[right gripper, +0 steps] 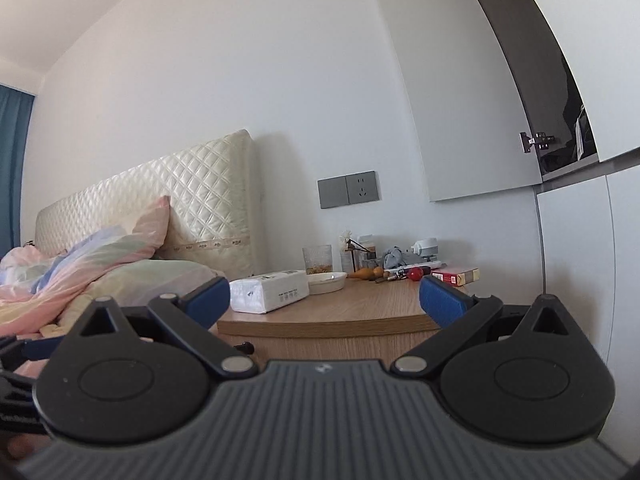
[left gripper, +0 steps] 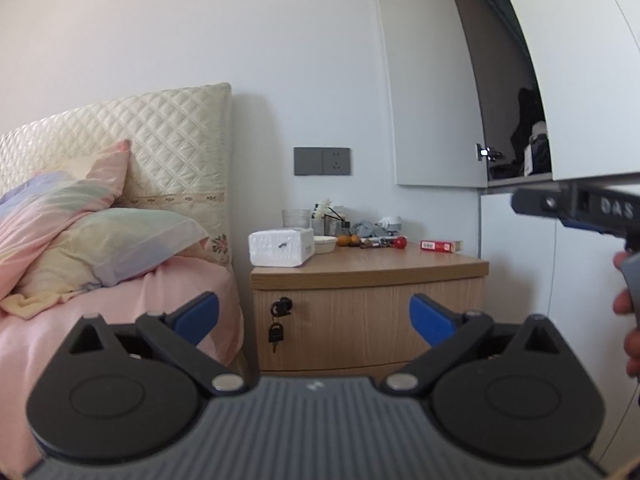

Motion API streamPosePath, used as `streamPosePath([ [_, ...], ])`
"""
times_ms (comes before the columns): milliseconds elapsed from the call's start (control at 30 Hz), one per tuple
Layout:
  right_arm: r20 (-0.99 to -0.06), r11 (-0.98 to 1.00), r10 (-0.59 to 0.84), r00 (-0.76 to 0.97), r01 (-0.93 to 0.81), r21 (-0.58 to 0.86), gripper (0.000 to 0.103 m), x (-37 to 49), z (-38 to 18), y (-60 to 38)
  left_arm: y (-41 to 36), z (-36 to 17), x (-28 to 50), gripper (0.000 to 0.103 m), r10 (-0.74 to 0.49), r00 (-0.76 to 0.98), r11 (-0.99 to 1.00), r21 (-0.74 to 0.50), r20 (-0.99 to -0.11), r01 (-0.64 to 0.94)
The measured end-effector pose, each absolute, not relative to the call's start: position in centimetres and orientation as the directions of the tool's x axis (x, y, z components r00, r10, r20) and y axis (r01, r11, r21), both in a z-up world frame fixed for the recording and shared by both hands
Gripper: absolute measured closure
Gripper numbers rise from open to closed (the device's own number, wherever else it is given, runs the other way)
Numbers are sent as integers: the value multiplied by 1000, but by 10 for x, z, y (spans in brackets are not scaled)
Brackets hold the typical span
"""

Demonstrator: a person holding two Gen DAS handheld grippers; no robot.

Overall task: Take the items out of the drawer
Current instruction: 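Move both tools toward the wooden nightstand, then bring the left tool to the top drawer front at the key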

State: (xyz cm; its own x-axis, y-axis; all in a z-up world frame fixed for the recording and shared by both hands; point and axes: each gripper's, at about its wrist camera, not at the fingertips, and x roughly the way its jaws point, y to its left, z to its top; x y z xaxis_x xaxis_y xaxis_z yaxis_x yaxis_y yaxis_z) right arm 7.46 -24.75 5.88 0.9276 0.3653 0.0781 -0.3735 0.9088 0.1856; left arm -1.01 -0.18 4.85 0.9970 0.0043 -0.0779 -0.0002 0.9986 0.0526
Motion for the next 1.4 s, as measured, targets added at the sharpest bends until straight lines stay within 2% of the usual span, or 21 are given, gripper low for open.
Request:
streamPosePath([
  [133, 53, 890, 417, 908, -419, 182, 0, 106, 56, -259, 0, 36, 19, 0, 13, 993, 999, 38, -119, -8],
  [300, 11, 888, 446, 895, -444, 121, 0, 146, 43, -280, 8, 23, 55, 0, -21, 993, 999, -26, -115, 18],
  [400, -17, 892, 430, 903, -421, 166, 0, 175, 19, -303, 19, 13, 89, 0, -26, 991, 999, -42, -135, 21],
  [533, -101, 888, 418, 903, -383, 255, 0, 209, -14, -327, 37, -6, 141, 3, -22, 984, 1000, -13, -178, 20],
  [733, -165, 888, 423, 891, -371, 272, 0, 245, -44, -341, 55, -30, 216, 8, 3, 967, 1000, 19, -255, 2],
  [1067, -163, 868, 480, 862, -440, 230, 0, 293, -66, -330, 76, -41, 268, 8, -34, 965, 998, 48, -261, 48],
  [1400, -152, 839, 534, 832, -500, 213, 0, 318, -75, -320, 80, -52, 287, 9, -143, 941, 985, 52, -306, 166],
])
